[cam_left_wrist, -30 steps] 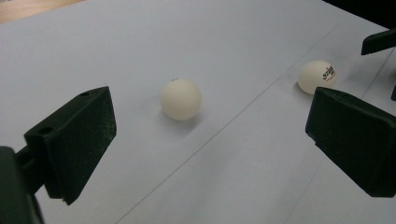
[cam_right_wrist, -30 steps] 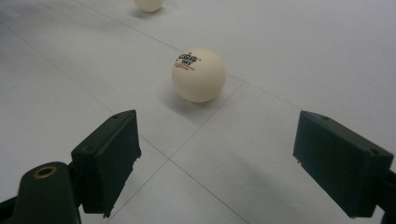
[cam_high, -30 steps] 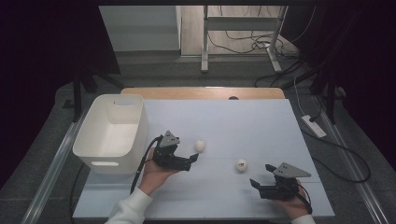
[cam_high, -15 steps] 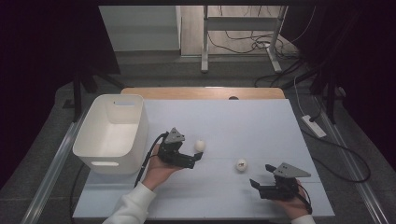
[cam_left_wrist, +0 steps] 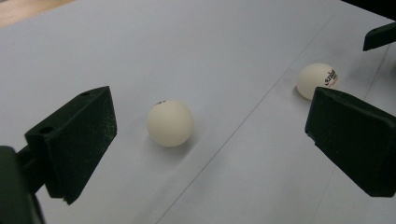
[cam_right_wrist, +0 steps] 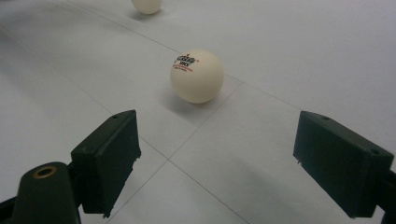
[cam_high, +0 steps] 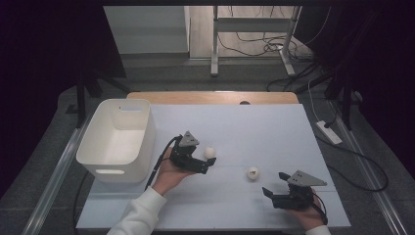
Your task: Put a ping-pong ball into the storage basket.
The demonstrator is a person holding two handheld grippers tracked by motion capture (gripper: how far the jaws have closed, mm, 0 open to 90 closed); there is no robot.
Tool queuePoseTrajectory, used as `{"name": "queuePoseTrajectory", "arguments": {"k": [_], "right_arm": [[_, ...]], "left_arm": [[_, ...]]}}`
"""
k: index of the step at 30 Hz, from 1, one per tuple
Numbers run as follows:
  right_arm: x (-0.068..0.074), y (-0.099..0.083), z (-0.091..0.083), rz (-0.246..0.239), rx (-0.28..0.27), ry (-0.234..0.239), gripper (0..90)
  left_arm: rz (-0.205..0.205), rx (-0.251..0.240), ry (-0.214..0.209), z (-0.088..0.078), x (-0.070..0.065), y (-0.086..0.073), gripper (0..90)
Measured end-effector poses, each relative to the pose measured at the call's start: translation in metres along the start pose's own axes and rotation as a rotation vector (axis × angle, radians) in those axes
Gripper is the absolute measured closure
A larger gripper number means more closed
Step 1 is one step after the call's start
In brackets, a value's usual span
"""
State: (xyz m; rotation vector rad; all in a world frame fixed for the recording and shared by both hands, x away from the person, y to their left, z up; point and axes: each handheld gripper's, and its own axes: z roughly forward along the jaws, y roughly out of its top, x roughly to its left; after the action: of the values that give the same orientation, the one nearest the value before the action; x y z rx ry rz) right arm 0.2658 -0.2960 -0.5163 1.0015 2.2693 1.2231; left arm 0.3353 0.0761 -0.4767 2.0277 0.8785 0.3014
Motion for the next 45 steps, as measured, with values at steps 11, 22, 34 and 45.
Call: {"name": "queuePoseTrajectory", "arguments": {"k": [11, 22, 34, 45], "right_arm": [[-0.003, 0.003, 0.002, 0.011, -0.013, 0.006, 13.9], [-0.006, 0.006, 0.003, 0.018, -0.030, 0.020, 13.9], [-0.002, 0.006, -0.001, 0.018, -0.032, 0.012, 14.0], [-0.003, 0.006, 0.002, 0.012, -0.023, 0.014, 14.0]], "left_arm": [[-0.025, 0.038, 0.015, 0.008, 0.008, 0.006, 3.4], [-0.051, 0.093, 0.034, 0.020, 0.017, 0.009, 3.5], [-0.040, 0.177, 0.036, 0.042, 0.019, 0.009, 3.8], [-0.050, 0.227, 0.046, 0.054, 0.023, 0.004, 5.8]]}}
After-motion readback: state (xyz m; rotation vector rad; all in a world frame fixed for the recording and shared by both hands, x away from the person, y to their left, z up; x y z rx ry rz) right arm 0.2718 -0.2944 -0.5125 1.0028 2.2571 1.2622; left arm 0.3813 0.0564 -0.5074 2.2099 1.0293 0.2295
